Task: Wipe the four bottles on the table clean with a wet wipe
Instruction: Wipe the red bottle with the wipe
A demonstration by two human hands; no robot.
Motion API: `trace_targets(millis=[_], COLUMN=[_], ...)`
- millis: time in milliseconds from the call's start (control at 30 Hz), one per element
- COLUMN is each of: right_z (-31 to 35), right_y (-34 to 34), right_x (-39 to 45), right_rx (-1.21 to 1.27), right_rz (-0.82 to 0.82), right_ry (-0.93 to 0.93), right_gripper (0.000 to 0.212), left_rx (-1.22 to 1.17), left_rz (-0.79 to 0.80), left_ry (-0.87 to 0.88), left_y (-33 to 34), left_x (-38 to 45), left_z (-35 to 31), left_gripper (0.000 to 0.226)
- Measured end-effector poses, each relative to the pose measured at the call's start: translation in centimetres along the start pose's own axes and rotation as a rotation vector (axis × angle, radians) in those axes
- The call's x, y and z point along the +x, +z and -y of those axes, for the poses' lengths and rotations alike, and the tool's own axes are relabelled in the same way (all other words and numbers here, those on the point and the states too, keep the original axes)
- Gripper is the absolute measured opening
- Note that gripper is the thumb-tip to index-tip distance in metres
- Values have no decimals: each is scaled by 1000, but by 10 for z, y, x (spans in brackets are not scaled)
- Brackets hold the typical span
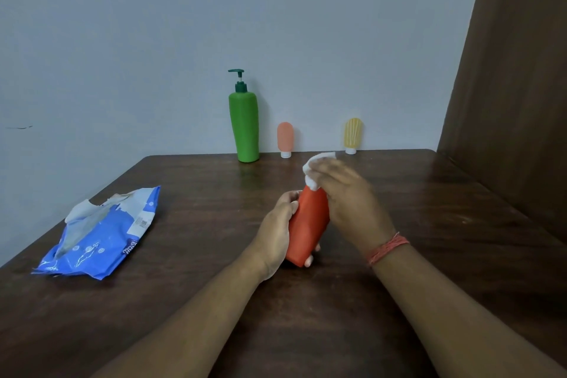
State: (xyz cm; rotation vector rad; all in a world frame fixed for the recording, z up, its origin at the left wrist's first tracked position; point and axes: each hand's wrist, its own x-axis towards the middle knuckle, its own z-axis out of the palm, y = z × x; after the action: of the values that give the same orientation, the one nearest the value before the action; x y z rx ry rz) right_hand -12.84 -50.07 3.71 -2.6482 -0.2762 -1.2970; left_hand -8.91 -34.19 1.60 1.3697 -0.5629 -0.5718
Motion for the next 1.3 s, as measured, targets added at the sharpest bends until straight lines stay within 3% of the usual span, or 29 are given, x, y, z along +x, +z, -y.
trace_targets(millis=[133,300,467,533,600,700,800,933,967,1033,1067,1167,1300], right_z=[-8,15,19,32,36,19,15,22,25,32,37,46,51], right_y=[-6,2,-1,-3,-2,1,-2,-2,-1,2,3,7,8], right_x=[1,-6,0,2,-3,-6,1,2,1,0,-1,-1,-2], right_rx=[-5,70,58,123,202,100,-22,-18,7,27,25,22,56], right_rz=[-94,-32,-192,-172,-67,-80,-52,140,194,277,317,350,331], right_ry=[194,148,311,365,328,277,250,18,-25,-74,-87,-117,-150], right_gripper=[49,44,37,34,35,32,46,41,40,39,39,42,38], left_rx=[24,-75,-106,-111,-103,-40,38,71,77,105,98,-34,-345], left_rz=[-8,-98,-61,-61,-86,-81,-50,-79,-96,-137,-143,-209,-223], left_ry=[6,31,4,11,20,29,9,3,9,10,18,36,-73], left_y=[2,-5,-5,-6,-8,-7,0,2,2,-1,-1,-3,-10], left_x=[-1,0,0,0,2,2,-2,0,2,4,3,1,0], left_z=[-1,-2,-1,1,0,0,-4,-3,-1,3,2,-3,-8], left_gripper=[33,32,32,32,33,33,34,34,47,95,107,98,101])
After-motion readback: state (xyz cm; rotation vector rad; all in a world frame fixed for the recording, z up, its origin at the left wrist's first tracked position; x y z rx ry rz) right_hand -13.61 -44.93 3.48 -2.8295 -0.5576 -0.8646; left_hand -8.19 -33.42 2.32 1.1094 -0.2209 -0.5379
